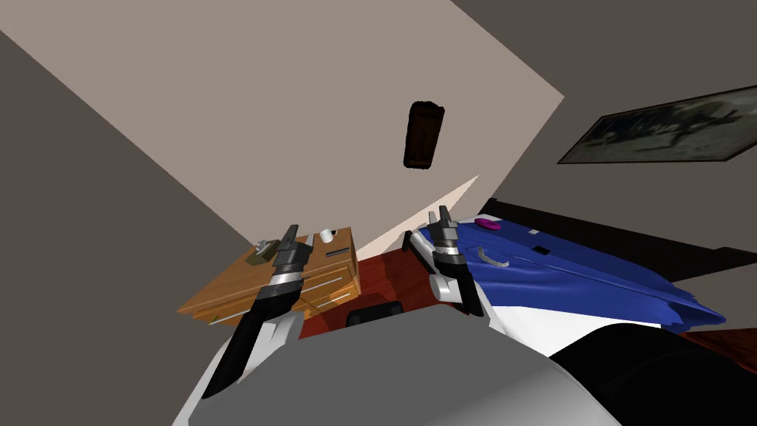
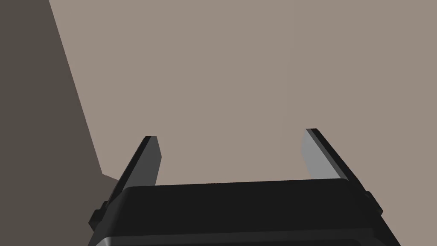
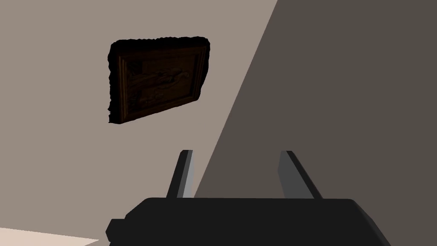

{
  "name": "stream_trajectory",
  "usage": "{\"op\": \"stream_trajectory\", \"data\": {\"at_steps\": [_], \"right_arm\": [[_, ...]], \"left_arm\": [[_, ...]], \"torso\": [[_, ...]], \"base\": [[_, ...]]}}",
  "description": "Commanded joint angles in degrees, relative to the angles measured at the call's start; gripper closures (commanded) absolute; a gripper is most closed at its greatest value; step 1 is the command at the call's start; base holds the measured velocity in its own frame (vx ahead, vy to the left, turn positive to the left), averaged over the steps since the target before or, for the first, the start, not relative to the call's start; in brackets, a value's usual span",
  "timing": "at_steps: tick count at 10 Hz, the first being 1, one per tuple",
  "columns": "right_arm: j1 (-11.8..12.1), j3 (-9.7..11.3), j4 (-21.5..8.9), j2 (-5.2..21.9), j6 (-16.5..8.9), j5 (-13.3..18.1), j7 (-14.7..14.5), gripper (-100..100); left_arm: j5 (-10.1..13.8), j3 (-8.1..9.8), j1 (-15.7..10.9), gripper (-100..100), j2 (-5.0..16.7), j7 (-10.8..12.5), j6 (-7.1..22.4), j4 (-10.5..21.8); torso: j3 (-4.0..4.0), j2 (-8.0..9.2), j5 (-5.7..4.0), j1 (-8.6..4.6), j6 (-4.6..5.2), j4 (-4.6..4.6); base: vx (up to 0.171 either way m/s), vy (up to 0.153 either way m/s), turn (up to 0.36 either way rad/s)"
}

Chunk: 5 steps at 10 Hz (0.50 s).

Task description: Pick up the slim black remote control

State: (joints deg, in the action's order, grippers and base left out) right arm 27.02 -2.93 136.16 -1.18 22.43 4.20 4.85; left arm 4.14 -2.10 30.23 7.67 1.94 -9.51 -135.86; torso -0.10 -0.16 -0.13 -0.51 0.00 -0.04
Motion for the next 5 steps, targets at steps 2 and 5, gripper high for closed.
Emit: {"op": "stream_trajectory", "data": {"at_steps": [2, 5], "right_arm": [[0.0, 0.0, 0.0, 0.0, 0.0, 0.0, 0.0, 0], [0.0, 0.0, 0.0, 0.0, 0.0, 0.0, 0.0, 0]], "left_arm": [[0.21, -0.15, 0.49, -100, 0.26, 0.18, 2.88, 0.02], [0.88, -0.05, 1.63, -100, 0.77, 0.58, 7.7, -0.09]], "torso": [[0.02, 0.04, 0.03, 0.08, 0.01, 0.01], [0.04, 0.07, 0.05, 0.2, 0.0, 0.02]], "base": [[0.03, -0.085, -0.052], [0.041, -0.084, -0.067]]}}
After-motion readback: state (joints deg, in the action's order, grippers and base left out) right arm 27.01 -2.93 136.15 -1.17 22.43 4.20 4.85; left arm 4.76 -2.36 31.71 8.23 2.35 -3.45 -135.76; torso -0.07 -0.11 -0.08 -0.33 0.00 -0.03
